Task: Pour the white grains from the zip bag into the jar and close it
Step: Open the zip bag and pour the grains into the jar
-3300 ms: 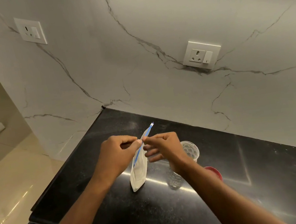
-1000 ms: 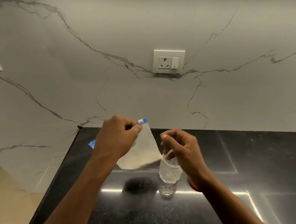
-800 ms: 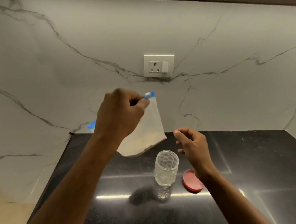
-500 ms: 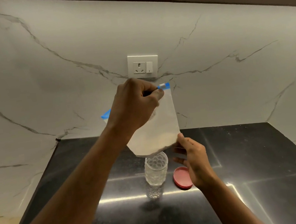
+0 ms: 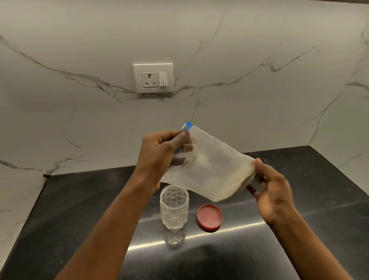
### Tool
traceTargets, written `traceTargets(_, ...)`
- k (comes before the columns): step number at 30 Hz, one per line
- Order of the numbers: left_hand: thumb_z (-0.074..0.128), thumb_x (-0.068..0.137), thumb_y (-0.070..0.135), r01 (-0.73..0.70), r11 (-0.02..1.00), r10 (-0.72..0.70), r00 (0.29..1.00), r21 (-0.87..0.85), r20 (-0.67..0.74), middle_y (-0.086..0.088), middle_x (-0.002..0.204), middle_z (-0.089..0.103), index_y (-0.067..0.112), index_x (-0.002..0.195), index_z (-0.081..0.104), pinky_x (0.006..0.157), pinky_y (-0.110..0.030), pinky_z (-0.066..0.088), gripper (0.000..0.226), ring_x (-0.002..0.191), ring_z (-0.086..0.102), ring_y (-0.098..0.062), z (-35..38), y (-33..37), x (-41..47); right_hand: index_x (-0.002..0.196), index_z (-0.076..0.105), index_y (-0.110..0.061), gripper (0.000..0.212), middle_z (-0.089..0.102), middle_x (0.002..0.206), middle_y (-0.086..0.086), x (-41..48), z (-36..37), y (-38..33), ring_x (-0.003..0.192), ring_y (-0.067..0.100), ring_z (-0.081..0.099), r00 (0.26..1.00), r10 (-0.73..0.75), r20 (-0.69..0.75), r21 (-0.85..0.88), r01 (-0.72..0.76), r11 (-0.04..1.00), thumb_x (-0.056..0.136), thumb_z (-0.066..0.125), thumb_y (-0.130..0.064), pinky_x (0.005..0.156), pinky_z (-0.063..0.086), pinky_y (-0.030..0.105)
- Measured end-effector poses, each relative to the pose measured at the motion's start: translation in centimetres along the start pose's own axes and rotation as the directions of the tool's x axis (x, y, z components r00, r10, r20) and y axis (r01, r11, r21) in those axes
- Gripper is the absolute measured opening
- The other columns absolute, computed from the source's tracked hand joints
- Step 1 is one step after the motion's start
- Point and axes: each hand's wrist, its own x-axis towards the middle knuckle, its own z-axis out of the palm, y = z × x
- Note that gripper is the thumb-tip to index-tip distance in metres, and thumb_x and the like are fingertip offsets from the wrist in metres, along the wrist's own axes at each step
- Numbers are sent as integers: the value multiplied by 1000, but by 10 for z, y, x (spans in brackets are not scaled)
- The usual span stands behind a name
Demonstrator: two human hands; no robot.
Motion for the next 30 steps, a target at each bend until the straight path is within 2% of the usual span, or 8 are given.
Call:
traceTargets(2, 75, 98, 23, 41, 996, -43, 999, -74, -23, -7, 102, 85, 10, 104, 82, 63, -28, 64, 16, 89, 82, -15, -4, -15, 0, 84, 78, -21, 10, 73, 96, -1, 2, -3, -7, 102, 18, 67, 995, -80, 65, -40, 83, 996, 89, 78, -30, 85, 56, 45)
traceTargets(7, 72, 99, 23, 74, 984, -82, 996, -160, -40, -11, 104, 84, 3, 107, 80, 65, -30, 66, 23, 89, 82, -21, -10, -47, -1, 96, 70, -20, 29, 71, 88, -3, 9, 2, -15, 86, 19, 62, 951, -253, 177, -186, 285, 940, 90, 69, -49, 78, 53, 41)
traceTargets(11, 70, 99, 22, 94, 977, -106, 993, -192, -54, -11, 104, 84, 8, 104, 81, 71, -33, 68, 18, 92, 82, -23, -17, -64, 0, 101, 67, -19, 22, 73, 86, -10, 14, 9, -13, 78, 7, 67, 916, -329, 230, -219, 378, 899, 93, 71, -38, 72, 58, 26)
traceTargets(14, 69, 101, 20, 102, 975, -114, 992, -197, -49, -14, 108, 82, 5, 111, 79, 78, -37, 68, 21, 99, 81, -26, -22, -72, 2, 108, 68, -19, 13, 77, 96, -9, 17, 8, -12, 88, 9, 73, 900, -325, 291, -256, 401, 880, 96, 74, -19, 80, 63, 29)
traceTargets(17, 68, 101, 18, 105, 976, -117, 992, -189, -50, -14, 110, 82, 3, 116, 77, 82, -38, 68, 23, 102, 80, -25, -27, -77, 4, 105, 67, -20, 19, 78, 95, -9, 19, 10, -13, 89, 9, 73, 878, -360, 314, -280, 448, 849, 94, 75, -6, 85, 62, 31)
traceTargets(21, 68, 101, 17, 106, 976, -118, 991, -189, -56, -12, 109, 83, 8, 116, 77, 77, -32, 67, 20, 101, 81, -22, -31, -81, 5, 100, 61, -21, 25, 77, 87, -8, 17, 17, -18, 82, 9, 74, 850, -415, 325, -278, 505, 817, 90, 78, -6, 74, 64, 29)
traceTargets(26, 68, 101, 15, 113, 978, -127, 990, -177, -65, -10, 110, 83, 6, 122, 75, 77, -31, 67, 24, 103, 81, -23, -36, -87, 6, 105, 67, -20, 28, 78, 95, 2, 14, 26, -23, 92, 22, 77, 837, -461, 294, -262, 534, 804, 83, 83, -22, 81, 64, 33)
traceTargets(30, 70, 98, 10, 97, 981, -110, 992, -169, -67, -10, 114, 82, 5, 127, 73, 82, -35, 68, 29, 105, 80, -23, -42, -92, 3, 106, 70, -21, 27, 80, 96, 7, 12, 36, -25, 90, 22, 79, 822, -489, 291, -265, 560, 785, 83, 85, -19, 81, 64, 30)
